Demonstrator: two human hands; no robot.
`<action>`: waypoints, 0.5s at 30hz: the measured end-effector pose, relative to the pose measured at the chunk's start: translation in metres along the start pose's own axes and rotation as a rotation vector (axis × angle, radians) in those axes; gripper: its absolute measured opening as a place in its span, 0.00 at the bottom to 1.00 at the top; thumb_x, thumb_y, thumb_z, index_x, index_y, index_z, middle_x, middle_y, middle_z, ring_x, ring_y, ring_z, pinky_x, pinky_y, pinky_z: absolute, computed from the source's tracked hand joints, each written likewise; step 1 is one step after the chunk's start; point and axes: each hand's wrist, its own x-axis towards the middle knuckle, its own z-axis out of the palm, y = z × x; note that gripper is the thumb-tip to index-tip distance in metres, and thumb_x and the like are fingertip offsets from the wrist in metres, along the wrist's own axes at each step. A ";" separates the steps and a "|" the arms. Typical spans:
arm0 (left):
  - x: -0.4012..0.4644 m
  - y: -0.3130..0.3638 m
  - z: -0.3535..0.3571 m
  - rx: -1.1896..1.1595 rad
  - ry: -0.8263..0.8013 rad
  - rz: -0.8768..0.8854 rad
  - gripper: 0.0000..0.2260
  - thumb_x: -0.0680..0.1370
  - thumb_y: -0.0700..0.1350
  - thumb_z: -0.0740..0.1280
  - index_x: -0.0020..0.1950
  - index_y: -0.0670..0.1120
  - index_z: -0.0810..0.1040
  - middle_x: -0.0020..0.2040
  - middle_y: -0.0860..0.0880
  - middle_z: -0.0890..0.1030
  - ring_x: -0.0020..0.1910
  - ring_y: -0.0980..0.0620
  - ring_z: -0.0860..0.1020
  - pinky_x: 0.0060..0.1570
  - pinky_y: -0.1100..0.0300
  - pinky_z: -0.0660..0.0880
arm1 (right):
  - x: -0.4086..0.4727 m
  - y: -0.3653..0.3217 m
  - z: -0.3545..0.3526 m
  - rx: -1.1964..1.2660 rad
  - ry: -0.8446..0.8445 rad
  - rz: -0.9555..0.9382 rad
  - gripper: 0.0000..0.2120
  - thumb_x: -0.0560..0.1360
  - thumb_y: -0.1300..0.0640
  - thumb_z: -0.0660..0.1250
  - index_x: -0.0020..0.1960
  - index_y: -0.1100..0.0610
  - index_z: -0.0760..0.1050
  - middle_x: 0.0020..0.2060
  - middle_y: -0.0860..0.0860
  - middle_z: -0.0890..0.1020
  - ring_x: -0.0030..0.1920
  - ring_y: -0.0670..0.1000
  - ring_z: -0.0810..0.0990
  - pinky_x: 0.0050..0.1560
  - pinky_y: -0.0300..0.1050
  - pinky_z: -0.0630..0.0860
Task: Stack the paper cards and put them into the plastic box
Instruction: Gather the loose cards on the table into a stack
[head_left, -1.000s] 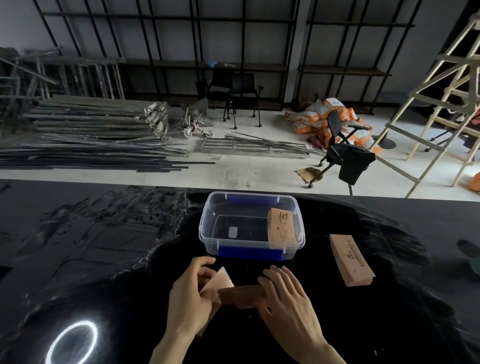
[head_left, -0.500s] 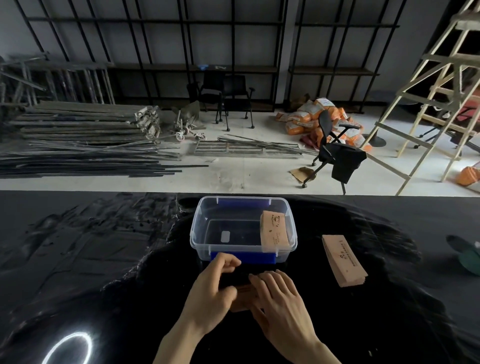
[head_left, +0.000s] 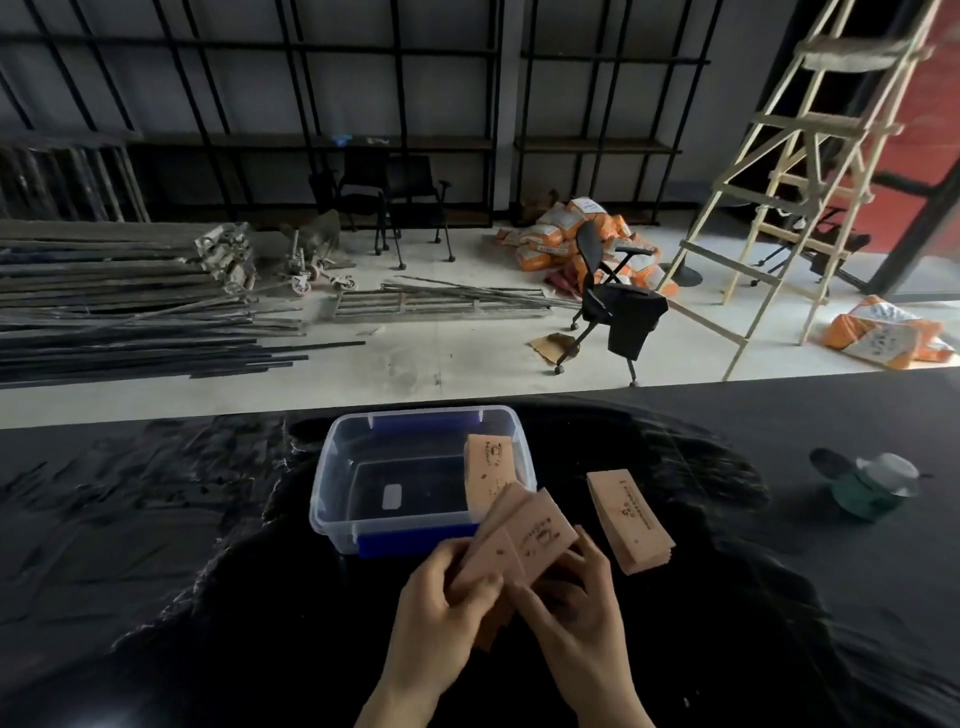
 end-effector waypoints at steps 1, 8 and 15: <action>0.001 0.001 0.003 -0.042 0.002 -0.023 0.14 0.77 0.47 0.75 0.61 0.57 0.78 0.57 0.53 0.85 0.56 0.55 0.84 0.58 0.52 0.84 | 0.002 -0.003 0.002 0.105 -0.007 0.033 0.26 0.70 0.63 0.79 0.65 0.52 0.74 0.52 0.52 0.85 0.50 0.53 0.87 0.44 0.46 0.84; 0.017 0.019 0.026 0.116 -0.062 -0.121 0.18 0.79 0.59 0.69 0.65 0.53 0.76 0.60 0.52 0.82 0.54 0.56 0.82 0.58 0.56 0.82 | 0.024 -0.023 -0.009 0.092 0.044 0.152 0.09 0.77 0.65 0.71 0.50 0.53 0.84 0.42 0.54 0.88 0.42 0.55 0.87 0.40 0.54 0.85; 0.054 0.021 0.040 0.384 0.036 -0.172 0.17 0.78 0.55 0.69 0.65 0.51 0.77 0.61 0.49 0.84 0.60 0.47 0.82 0.63 0.49 0.79 | 0.080 -0.020 -0.001 -0.626 -0.016 0.048 0.12 0.73 0.58 0.67 0.54 0.52 0.82 0.50 0.50 0.86 0.50 0.53 0.83 0.45 0.46 0.77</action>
